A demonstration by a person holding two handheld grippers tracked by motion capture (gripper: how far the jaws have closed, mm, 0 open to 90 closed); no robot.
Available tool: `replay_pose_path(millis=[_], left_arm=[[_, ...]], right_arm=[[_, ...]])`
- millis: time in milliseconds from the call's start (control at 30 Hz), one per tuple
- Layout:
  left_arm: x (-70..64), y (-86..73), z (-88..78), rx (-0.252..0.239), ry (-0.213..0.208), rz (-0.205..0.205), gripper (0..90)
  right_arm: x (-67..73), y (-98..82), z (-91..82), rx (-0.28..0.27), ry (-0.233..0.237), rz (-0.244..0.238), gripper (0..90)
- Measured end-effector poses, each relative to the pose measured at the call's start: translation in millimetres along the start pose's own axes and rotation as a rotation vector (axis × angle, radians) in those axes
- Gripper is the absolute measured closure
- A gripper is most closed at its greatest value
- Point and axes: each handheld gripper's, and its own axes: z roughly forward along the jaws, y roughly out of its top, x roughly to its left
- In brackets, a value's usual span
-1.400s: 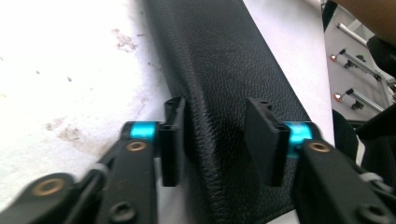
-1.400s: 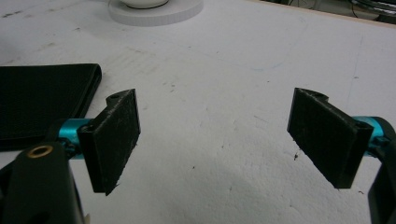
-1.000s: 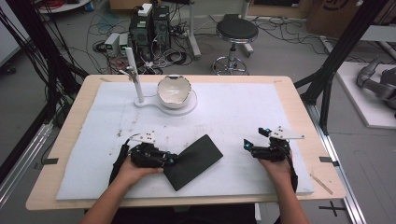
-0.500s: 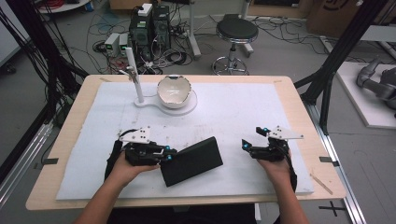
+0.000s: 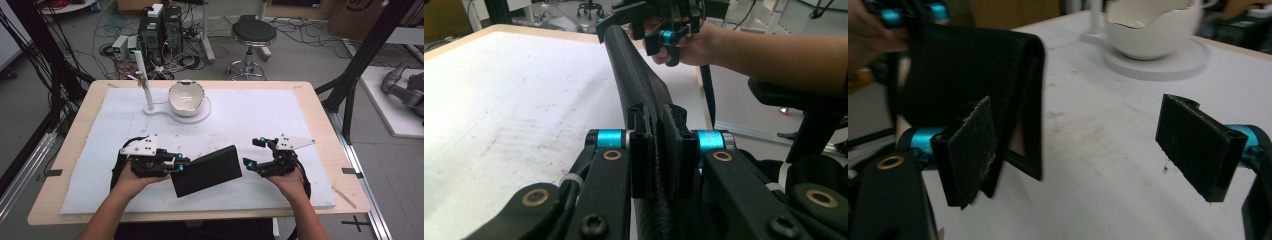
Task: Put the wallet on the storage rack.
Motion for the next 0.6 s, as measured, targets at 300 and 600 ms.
replay_pose_path(millis=[300,600], left_arm=[[-3.6,4.1,4.6,-0.036,-0.061,0.057,81.9],[6.4,-5.3,5.1,-0.01,-0.011,-0.024,78.9]], right_arm=[[6.9,4.7,21.3,0.055,0.247,0.028,24.5],[9.5,9.2,19.6,0.043,0.355,0.019,76.4]])
